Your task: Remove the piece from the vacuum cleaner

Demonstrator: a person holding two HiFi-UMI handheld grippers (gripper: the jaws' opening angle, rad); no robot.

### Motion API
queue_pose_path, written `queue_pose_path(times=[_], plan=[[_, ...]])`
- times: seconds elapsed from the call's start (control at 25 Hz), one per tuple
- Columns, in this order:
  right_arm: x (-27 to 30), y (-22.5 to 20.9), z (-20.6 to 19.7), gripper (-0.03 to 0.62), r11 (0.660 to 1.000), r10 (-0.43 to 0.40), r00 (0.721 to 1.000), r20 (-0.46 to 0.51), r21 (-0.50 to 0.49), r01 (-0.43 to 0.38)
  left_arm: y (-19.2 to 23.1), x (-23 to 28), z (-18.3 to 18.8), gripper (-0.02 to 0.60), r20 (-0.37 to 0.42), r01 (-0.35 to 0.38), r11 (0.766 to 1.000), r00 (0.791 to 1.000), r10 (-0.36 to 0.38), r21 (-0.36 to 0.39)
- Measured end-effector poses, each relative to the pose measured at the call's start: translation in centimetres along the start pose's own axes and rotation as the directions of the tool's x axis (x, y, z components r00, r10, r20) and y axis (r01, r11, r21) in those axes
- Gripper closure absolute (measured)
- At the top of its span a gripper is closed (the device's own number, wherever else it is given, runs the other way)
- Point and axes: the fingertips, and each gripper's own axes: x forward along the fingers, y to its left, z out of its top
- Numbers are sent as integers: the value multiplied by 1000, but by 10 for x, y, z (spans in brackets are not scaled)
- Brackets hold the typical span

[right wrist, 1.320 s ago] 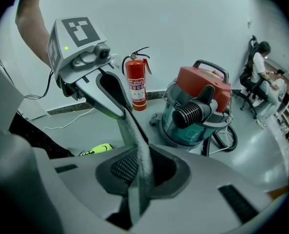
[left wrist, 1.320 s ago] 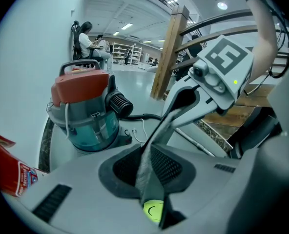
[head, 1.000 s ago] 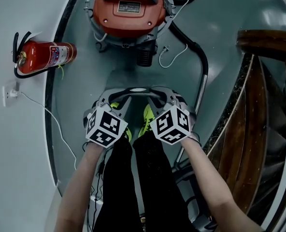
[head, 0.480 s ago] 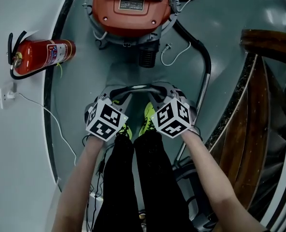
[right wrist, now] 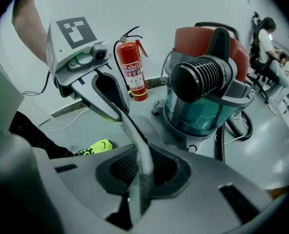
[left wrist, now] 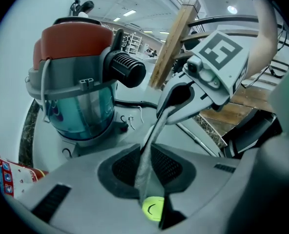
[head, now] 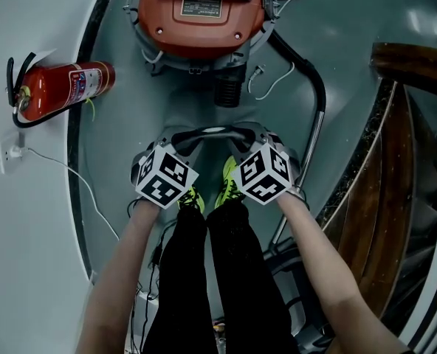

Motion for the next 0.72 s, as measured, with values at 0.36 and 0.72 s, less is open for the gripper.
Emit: queue_pose_path(times=[0.36, 0.72], plan=[[9, 5, -2, 540, 998, 45, 999, -15, 32, -45, 4, 6, -8, 511, -31, 20, 1000, 999, -20, 7], [17, 23, -11, 488, 991, 128, 990, -66, 59, -124, -3, 9, -26, 448, -76, 72, 997, 994, -72, -13]])
